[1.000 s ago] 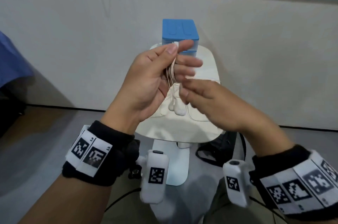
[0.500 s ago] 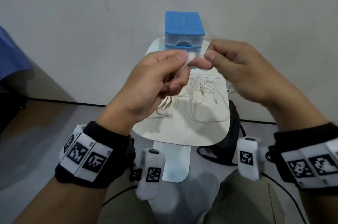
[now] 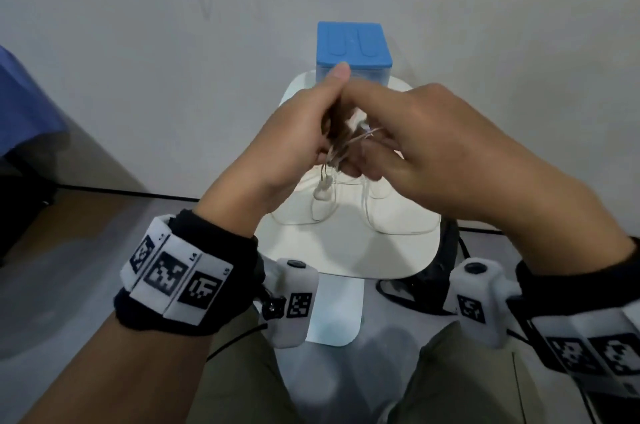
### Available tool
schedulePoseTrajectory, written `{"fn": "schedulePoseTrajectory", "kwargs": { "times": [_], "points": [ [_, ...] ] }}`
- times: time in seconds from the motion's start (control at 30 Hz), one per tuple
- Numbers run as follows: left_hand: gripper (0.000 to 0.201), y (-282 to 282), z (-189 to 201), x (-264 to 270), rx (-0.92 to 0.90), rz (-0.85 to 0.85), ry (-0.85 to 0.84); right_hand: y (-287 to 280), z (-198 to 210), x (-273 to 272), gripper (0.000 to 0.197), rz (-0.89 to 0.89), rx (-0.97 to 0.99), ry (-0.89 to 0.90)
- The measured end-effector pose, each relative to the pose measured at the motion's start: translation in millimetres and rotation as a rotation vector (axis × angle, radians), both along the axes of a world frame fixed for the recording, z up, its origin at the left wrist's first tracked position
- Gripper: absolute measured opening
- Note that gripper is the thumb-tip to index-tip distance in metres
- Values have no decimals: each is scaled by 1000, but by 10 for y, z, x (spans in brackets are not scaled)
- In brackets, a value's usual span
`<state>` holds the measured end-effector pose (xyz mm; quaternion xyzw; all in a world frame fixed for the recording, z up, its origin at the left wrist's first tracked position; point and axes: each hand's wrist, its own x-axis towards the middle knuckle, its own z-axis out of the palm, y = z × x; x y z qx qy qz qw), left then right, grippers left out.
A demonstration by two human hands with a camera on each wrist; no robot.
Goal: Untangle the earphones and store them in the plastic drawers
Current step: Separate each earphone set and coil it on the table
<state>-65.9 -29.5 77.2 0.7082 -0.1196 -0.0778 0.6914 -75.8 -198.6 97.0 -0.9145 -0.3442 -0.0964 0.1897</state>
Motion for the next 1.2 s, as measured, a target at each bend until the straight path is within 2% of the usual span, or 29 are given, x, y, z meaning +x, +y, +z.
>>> {"fn": "schedulePoseTrajectory", "kwargs": {
  "times": [0.17,0.27,0.37,0.4,0.47,0.57,0.63,0.73,0.83,0.97,1.07,1.13,1.2],
  "points": [
    [98,132,107,107,50,-356,153,-1,39,3,5,115,-2,14],
    [102,168,72,159,79,-487,261,34,56,-62,15,165,-146,-20],
    [94,168,42,155,123,-554,290,48,58,-109,8,122,-365,-13],
    [89,160,31,150,124,-532,298,41,40,-109,6,102,-388,-27],
    [75,135,20,136,76,-439,308,28,-8,-96,15,61,-375,-64],
    [39,120,-64,171,-11,-211,234,-39,-147,-5,12,-12,-286,-70],
    [18,131,-130,174,-55,-130,179,-93,-236,58,20,-45,-206,-44],
    [13,129,-229,149,-108,-143,123,-155,-303,113,33,-62,-18,53],
    [11,78,-316,135,-149,-44,70,-170,-342,135,34,-90,116,98],
    [15,-50,-441,98,-378,112,64,-84,-446,165,26,-112,162,115],
    [16,-56,-503,82,-485,138,104,-41,-526,183,27,-129,123,152],
    [15,-9,-510,89,-418,96,128,-58,-526,176,29,-137,77,168],
    [10,34,-493,95,-197,69,65,-97,-500,171,30,-134,20,200]
  ]
}}
